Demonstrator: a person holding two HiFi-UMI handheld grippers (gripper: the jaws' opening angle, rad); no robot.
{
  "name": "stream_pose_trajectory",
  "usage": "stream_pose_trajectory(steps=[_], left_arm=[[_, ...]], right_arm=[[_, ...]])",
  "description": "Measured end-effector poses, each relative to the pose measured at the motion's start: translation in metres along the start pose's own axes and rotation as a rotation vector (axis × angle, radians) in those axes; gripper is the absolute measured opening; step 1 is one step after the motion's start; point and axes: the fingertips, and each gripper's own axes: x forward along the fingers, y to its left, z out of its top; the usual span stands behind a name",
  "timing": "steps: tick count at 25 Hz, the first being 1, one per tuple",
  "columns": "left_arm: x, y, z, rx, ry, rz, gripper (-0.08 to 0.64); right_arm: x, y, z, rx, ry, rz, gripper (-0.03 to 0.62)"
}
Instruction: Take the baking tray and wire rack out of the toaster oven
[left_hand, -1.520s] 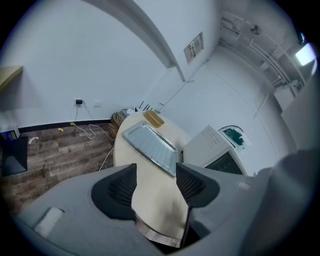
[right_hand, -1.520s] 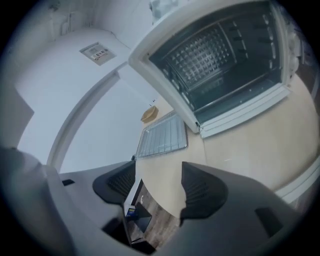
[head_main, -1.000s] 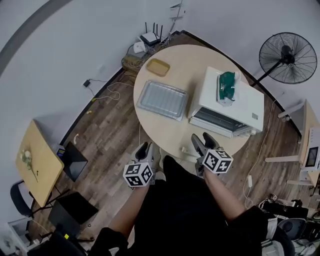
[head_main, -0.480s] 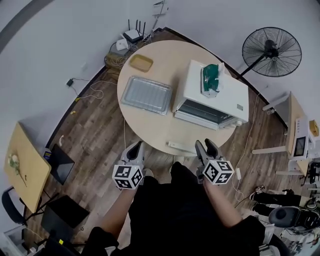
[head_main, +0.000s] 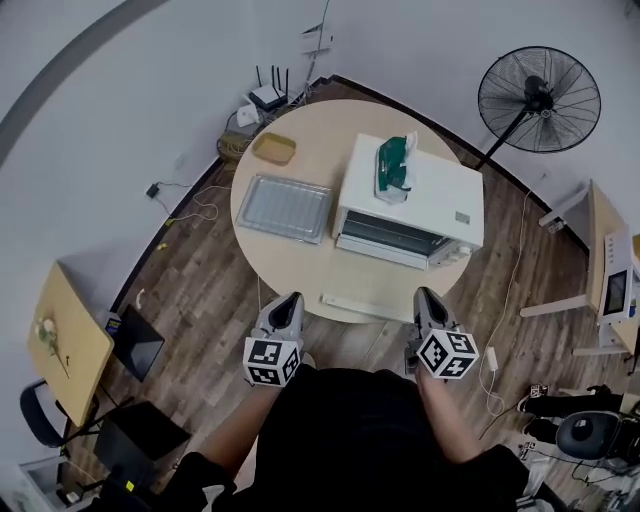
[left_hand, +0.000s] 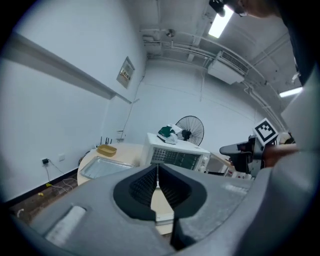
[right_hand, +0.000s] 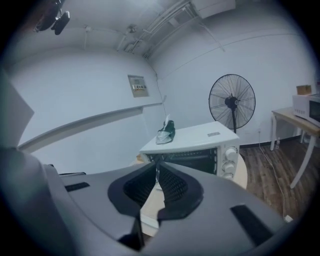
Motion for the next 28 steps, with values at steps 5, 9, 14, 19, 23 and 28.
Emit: stream_pose_trajectory(steps=[5, 9, 14, 19, 23, 28], left_arm=[[0.027, -0.055, 0.018, 0.016, -0.038, 0.031, 0.025], [0.041, -0.096, 0.027, 0.018, -0.082, 0.066, 0.025], [0.043, -0.148, 0.018, 0.041, -0.111, 0.119, 0.025], [0.030, -0.182, 0.005, 0.048, -0.119, 0.178, 0.025], [0.018, -0.195, -0.002, 0.058, -0.118, 0.216, 0.025], [0.012, -0.210, 0.000, 0.088, -0.126, 0.236, 0.025]], right_arm=[[-0.034, -0.062, 0.026, -0.011, -0.053, -0.020, 0.021], [-0.060, -0.101, 0.042, -0.050, -0.087, -0.008, 0.021], [-0.086, -0.138, 0.051, -0.097, -0.112, 0.046, 0.021], [-0.101, -0.152, 0.055, -0.138, -0.126, 0.111, 0.021], [-0.116, -0.163, 0.058, -0.162, -0.138, 0.126, 0.021], [-0.125, -0.173, 0.045, -0.183, -0.111, 0.136, 0.020]])
